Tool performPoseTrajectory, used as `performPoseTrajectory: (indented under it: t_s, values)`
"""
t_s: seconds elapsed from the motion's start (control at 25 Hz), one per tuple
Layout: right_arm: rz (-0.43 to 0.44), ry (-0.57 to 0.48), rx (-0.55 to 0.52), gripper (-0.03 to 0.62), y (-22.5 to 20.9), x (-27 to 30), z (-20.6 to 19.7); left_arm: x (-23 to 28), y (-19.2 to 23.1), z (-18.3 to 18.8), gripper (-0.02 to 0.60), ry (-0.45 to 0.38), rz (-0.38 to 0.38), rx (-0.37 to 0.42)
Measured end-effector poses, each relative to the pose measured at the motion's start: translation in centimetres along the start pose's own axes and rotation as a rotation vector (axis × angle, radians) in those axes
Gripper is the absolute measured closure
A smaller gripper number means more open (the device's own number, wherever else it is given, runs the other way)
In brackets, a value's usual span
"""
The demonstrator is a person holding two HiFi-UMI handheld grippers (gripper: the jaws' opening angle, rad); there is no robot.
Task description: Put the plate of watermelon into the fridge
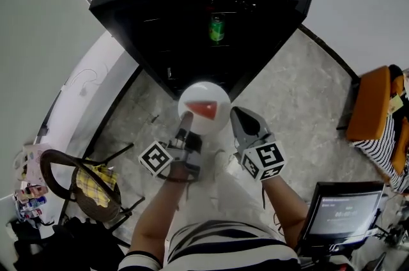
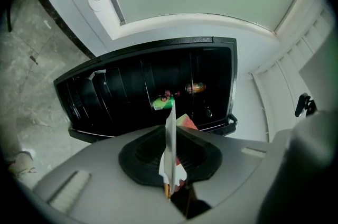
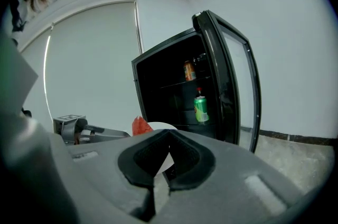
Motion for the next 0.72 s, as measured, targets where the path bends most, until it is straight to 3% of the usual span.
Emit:
performPoseTrajectory:
  t_s: [0.28,0.56,0.72]
  values:
    - [0.017,0.029,-0.022,0.597,-2.1,2.3,-1.1,2.2,3.1,0.4,0.541,-0.045,0.036,0.027]
    - [-0.011,0.056,-0.007,0.597,-3.3,4.7,-4.2,3.3,8.1,0.9,0.541,-0.033,0.096,0.059]
    - [-0.021,0.058,0.003,0.597,-3.9,6.1,-6.6,3.8,10.7,1.0,0.541,-0.044,0.093,0.029]
Point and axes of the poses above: the fingertips, and each gripper's own axes: x forward along the fingers, y to its left, z out of its top, the point moved 4 cm from there along -x, backward along the fingers, and after that the axes turned 10 degrees about x, right-handed, at the moved point
